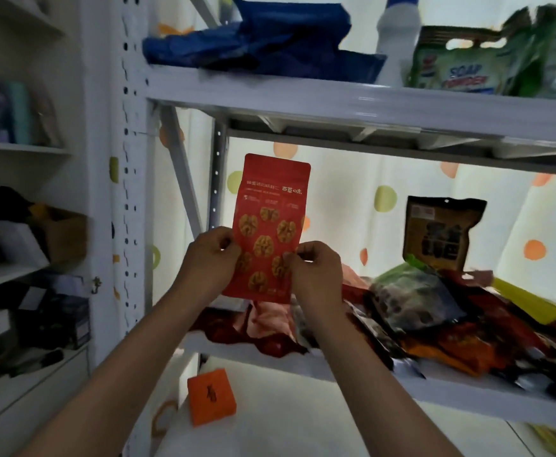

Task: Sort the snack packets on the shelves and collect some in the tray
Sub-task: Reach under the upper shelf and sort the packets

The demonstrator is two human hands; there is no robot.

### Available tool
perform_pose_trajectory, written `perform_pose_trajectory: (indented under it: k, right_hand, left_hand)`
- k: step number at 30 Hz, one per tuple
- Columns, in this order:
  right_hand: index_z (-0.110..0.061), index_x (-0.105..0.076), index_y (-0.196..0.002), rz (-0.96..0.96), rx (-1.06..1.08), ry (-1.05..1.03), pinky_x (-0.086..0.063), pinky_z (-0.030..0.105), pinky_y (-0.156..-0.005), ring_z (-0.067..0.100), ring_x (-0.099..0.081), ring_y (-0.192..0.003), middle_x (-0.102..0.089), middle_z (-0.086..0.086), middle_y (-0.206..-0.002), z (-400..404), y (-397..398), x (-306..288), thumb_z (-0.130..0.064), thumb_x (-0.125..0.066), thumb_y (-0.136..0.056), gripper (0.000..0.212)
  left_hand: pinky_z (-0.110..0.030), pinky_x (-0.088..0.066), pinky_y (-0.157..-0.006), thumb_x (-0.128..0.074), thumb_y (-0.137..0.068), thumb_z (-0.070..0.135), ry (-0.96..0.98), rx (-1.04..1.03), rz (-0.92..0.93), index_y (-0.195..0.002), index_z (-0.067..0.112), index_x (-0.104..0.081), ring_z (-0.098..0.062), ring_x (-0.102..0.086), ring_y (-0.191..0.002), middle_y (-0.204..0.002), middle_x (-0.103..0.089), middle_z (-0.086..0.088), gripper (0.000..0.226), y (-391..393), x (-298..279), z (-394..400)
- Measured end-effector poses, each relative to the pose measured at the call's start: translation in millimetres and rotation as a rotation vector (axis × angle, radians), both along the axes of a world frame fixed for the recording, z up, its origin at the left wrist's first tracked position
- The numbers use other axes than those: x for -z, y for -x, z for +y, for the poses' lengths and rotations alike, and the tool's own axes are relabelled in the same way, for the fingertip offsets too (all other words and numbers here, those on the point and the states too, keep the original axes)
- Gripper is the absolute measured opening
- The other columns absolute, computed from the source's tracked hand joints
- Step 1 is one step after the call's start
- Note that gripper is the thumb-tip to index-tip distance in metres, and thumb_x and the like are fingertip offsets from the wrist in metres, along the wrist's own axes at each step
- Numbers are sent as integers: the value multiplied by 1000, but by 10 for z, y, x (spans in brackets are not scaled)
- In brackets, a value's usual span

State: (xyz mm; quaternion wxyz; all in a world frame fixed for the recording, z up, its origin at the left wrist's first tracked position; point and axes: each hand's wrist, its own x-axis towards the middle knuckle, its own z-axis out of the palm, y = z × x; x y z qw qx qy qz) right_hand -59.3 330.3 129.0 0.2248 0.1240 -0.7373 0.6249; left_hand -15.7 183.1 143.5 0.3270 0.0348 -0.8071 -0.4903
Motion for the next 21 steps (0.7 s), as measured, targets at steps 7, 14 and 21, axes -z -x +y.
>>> perform_pose_trajectory:
  k: [7,14,21]
  right_hand:
    - [-13,-52,-52,-91,50,-68,-58,52,-63,37,-68,-69,-61,9,-59,-713,1285,-395,-10,-54,-70,18]
    - [-11,-53,-57,-207,-5,52,-57,60,-71,42,-68,-78,-62,11,-66,-1145,2168,-428,-1,-46,-73,19]
    - [-13,-56,-65,-266,-47,-80,-59,43,-75,37,-68,-84,-67,15,-80,-1413,2696,-214,-2,-48,-75,17]
  left_hand:
    - [-36,-51,-76,-42,-95,13,125,-18,-106,-98,-2,-67,-27,-63,-85,-96,-67,-16,29,1325,-517,-647]
    - [-29,-47,-71,-41,-96,18,201,-91,-191,-99,5,-67,-23,-60,-82,-96,-66,-11,29,2015,-522,-950]
    - [-28,-41,-58,-44,-91,14,114,-127,-314,-101,-6,-60,-29,-62,-75,-82,-62,-16,28,2505,-240,-1137]
